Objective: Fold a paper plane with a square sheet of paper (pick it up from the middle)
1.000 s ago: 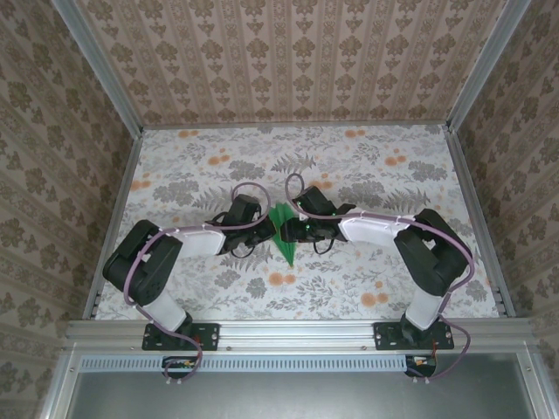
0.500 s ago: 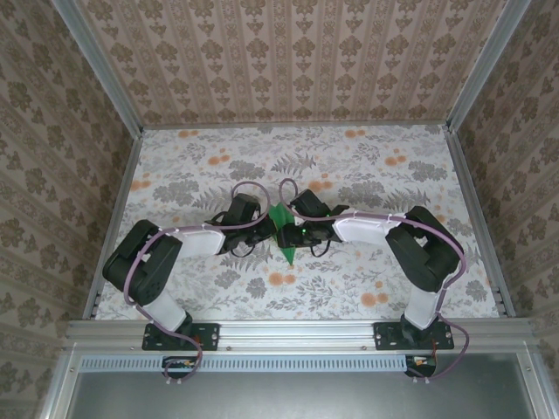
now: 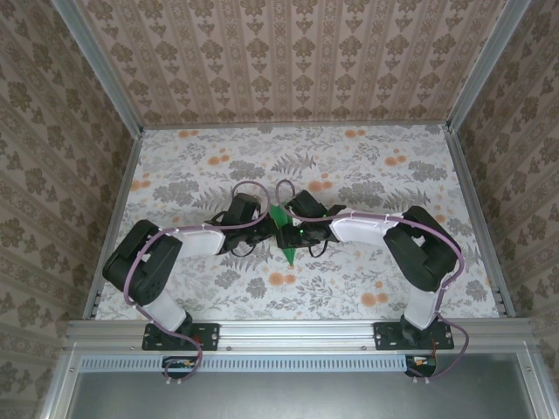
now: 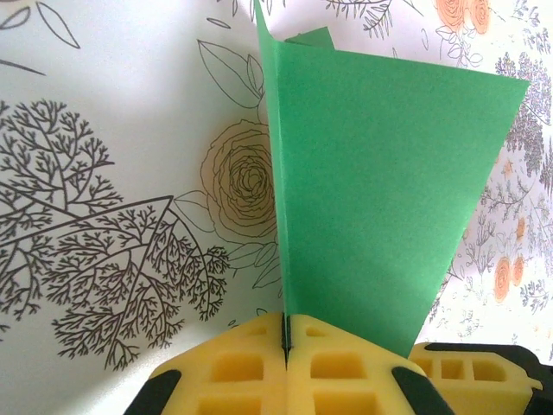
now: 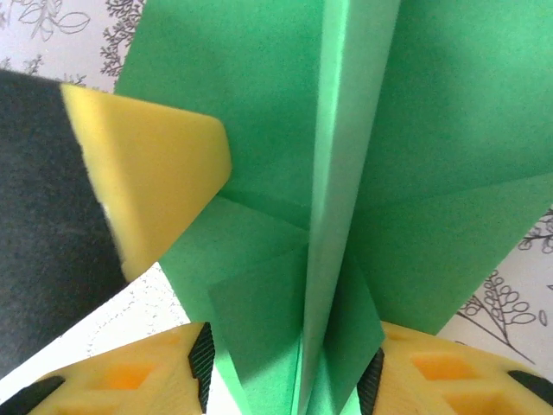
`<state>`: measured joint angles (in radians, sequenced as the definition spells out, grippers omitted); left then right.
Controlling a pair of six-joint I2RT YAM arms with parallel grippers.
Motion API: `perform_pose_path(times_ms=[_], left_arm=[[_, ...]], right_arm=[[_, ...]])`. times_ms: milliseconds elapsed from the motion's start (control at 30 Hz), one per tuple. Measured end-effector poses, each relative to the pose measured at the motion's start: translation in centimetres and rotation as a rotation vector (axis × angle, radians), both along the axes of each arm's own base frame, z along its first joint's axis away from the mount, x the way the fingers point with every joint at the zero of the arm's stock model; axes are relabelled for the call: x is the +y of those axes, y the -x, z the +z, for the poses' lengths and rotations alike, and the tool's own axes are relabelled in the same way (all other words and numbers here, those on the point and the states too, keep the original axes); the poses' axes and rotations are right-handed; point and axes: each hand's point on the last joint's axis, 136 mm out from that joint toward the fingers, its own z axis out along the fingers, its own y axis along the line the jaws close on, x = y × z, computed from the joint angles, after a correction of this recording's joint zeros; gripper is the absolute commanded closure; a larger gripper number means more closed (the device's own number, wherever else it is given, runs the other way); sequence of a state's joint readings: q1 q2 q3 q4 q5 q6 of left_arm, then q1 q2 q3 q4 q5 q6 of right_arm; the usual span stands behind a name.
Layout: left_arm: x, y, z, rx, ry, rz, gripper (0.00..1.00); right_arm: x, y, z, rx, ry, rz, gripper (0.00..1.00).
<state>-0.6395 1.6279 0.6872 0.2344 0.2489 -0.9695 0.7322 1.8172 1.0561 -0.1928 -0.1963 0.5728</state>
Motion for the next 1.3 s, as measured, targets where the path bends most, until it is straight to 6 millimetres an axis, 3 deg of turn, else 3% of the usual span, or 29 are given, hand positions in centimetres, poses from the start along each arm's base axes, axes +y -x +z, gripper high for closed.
perform_pose_path(times_ms=[433,833,1033,1300], left_arm=[[0.0,0.0,0.0,0.001,0.004,0.001,1.0],[0.0,-0.1,0.0,0.002,0.005,0.004,0.96],[0.1,-0.1,0.1,0.006,0.008,0.008,0.83],[3.0,-1.1,2.3,-0.03,0.006,0.072,0.46]], right_arm=[[-1.4,-0.4,-0.5,-0.028,0.094,-0.043,0.69],[-0.9,-1.0,-1.2,-0.015,0.103,-0.068,0.77],[-0.7,-1.1,-1.3,-0.008,0.106,-0.073,0.86],[-1.7,-2.5,-0.2,-0.044,0.17,-0.108,0.91]])
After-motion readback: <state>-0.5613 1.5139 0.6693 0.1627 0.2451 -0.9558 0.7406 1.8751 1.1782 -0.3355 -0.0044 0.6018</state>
